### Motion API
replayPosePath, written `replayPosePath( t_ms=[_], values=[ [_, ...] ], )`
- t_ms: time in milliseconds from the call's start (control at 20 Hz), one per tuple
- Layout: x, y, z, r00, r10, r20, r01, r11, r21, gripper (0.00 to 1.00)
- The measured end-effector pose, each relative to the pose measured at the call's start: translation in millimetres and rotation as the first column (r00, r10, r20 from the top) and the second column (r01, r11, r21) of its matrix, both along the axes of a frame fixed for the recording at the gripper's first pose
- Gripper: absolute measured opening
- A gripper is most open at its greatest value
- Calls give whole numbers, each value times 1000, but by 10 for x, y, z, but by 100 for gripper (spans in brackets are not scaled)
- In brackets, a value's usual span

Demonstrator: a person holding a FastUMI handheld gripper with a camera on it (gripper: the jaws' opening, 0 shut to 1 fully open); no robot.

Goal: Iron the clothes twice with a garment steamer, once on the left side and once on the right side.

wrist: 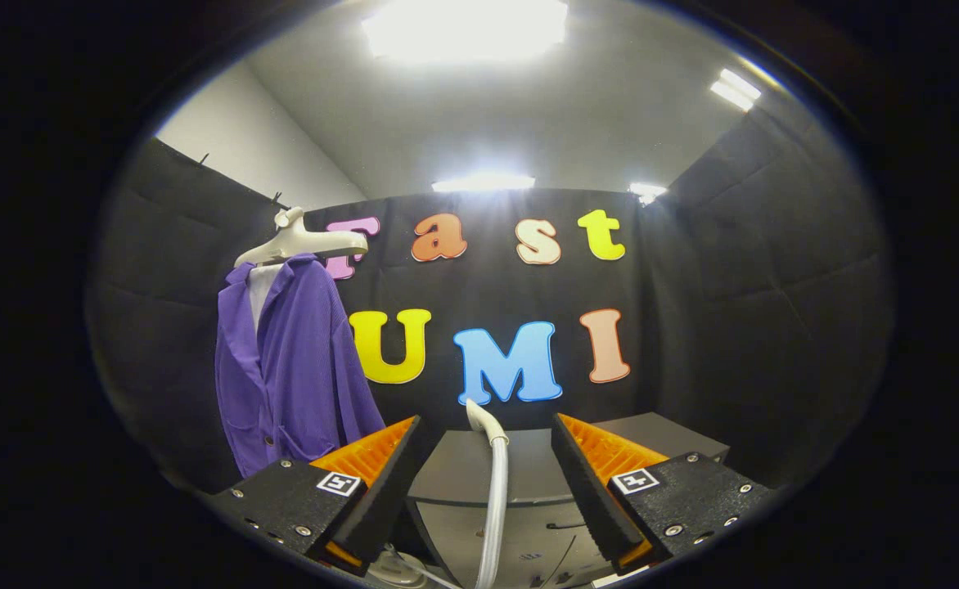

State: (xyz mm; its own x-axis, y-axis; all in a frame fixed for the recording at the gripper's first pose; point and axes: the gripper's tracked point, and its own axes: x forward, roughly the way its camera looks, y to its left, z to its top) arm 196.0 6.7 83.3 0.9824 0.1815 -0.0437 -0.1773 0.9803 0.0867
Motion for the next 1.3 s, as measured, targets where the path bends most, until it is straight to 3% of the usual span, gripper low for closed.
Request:
replayPosePath(
  t_ms=[250, 500, 650, 750, 1000, 1300],
  values=[
    [565, -74, -33, 996, 54, -77, -50, 998, 43, 95],
    [1077, -16, -257, 965, 155, -210, -124, 981, 152, 95],
    [1439, -28, -347, 948, 183, -259, -130, 969, 209, 94],
    [1650, -25, -472, 927, 194, -320, -119, 963, 241, 94],
    [2095, 218, -732, 852, 307, -425, -144, 916, 374, 92],
    [2562, 350, -1105, 779, 347, -522, -125, 902, 413, 92]
  ],
)
